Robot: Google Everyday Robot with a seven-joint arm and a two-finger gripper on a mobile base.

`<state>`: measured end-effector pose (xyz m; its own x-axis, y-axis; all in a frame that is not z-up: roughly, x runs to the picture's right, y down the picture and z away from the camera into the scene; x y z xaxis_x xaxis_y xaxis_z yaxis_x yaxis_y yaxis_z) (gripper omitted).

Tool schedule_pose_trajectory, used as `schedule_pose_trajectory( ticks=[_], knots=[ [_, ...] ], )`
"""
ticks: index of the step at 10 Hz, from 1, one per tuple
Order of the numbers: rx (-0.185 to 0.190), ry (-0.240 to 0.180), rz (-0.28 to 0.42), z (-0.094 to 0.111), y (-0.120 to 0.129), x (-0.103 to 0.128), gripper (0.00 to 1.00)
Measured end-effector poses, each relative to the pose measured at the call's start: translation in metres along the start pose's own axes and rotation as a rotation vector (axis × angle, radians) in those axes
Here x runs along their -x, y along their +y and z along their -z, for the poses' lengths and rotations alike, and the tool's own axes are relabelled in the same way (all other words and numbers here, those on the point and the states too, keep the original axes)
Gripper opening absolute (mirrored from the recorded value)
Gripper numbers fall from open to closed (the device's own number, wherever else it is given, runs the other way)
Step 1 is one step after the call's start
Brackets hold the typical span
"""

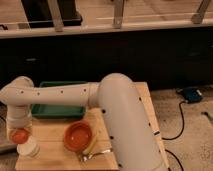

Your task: Place apple in paper cup

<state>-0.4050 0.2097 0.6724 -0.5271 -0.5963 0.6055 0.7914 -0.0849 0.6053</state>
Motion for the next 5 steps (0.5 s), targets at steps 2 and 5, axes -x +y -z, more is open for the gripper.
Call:
schedule_pose_trajectory(
  ticks=[2,5],
  knots=[
    [-0.003,-0.008,0.008,-0.0004,0.0002,0.0013,0.49],
    [-0.005,-0.016,0.016,-0.0004,0.0006,0.0022,0.49]
  ],
)
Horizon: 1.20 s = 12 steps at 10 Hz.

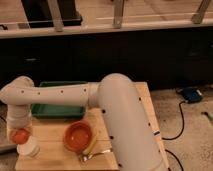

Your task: Place apple in paper cup

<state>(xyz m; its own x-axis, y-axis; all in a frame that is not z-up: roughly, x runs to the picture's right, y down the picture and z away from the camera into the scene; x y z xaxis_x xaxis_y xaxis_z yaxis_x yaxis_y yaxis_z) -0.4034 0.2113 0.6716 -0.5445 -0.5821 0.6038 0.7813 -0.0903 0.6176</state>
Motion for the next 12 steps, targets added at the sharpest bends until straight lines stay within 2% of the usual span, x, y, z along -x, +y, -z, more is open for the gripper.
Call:
schedule_pose_trajectory(
  ticks=[12],
  knots=[
    [-0.013,-0.039,0.037,-0.001,0.0008,0.0049,0.49]
  ],
)
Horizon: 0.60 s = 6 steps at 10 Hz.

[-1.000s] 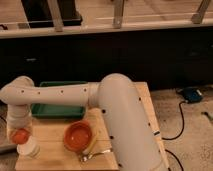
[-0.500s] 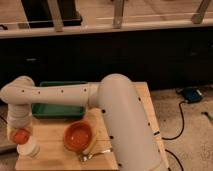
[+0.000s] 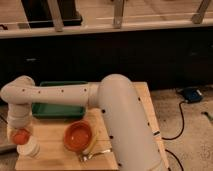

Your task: Place apple in paper cup

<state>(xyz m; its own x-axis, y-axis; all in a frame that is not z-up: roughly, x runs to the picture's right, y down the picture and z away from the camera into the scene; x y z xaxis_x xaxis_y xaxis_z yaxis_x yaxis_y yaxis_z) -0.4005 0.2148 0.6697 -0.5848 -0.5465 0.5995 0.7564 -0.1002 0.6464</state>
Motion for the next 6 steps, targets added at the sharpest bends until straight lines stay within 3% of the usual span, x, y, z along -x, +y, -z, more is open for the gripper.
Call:
schedule_pose_trajectory(
  ticks=[6],
  knots=[
    [-0.007,-0.024,0.017,-0.0009,0.0012,0.0024,0.49]
  ],
)
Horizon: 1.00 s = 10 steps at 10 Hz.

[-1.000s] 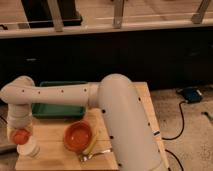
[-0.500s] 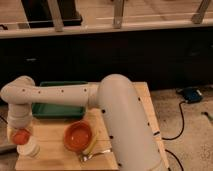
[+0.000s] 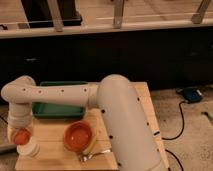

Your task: Place apple in paper cup

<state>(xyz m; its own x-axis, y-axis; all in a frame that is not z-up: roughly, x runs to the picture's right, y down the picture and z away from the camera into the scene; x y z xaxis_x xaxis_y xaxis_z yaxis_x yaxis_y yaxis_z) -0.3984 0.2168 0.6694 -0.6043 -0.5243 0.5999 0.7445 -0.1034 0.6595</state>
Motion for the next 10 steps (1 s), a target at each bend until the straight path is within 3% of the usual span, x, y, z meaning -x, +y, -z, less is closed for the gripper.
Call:
schedule_pose_trajectory(
  ticks=[10],
  knots=[
    [-0.012,-0.034,0.023,0.0006,0.0023,0.0042,0.49]
  ],
)
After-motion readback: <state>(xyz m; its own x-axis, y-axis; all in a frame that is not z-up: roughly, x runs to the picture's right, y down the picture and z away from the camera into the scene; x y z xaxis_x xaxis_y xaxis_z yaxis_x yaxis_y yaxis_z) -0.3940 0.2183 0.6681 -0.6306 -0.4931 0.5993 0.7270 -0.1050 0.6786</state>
